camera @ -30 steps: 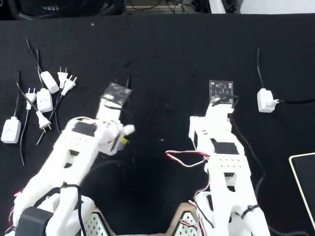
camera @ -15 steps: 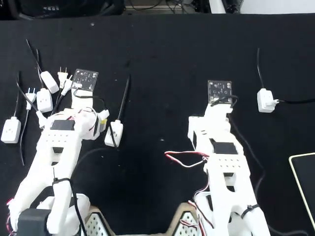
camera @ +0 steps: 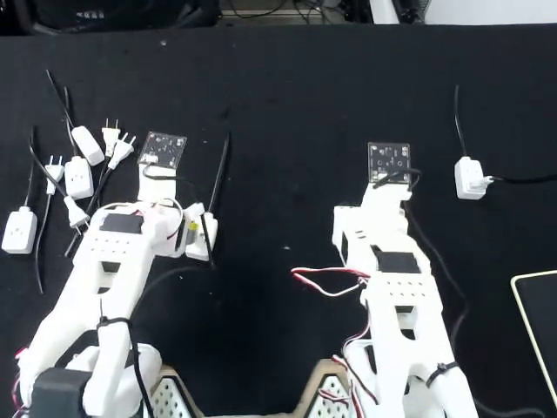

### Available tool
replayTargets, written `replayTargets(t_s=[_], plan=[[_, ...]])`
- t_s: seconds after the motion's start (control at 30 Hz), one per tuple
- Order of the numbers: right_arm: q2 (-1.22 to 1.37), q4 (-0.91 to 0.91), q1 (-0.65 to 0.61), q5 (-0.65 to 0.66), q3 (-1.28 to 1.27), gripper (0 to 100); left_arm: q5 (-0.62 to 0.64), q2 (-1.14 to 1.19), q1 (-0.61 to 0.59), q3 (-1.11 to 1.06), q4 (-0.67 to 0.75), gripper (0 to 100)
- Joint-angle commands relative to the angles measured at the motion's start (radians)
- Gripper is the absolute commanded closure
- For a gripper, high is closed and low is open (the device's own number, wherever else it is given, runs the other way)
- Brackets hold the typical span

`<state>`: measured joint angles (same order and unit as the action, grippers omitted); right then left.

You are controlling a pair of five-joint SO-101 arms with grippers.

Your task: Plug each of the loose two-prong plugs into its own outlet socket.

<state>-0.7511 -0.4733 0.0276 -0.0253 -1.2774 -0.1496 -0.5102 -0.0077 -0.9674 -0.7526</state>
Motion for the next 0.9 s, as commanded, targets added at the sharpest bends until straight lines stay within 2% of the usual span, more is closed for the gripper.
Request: replayTargets(t_s=[0.0,0.3,0.37,0.63,0.77,0.87], plan=[[0.004,0.020,-0.014,-0.006,0.035,96.6,0.008,-0.003,-0.038,-0.012,0.017,78],[0.004,0.020,-0.014,-0.006,0.035,96.6,0.020,0.038,-0.030,0.010,0.015,78],[0.004,0.020,-0.014,-0.006,0.035,96.6,0.060,0.046,-0.031,0.035,0.012,78],[0.004,0.021,-0.014,-0.006,0.035,96.6,0.094,0.048,-0.028,0.208,-0.193,78],[0.004,0.021,-0.014,-0.006,0.035,96.6,0.092,0.049,-0.013,0.162,-0.189,78],[0.004,0.021,-0.014,-0.006,0.035,96.6,0.092,0.049,0.005,0.097,-0.132,78]])
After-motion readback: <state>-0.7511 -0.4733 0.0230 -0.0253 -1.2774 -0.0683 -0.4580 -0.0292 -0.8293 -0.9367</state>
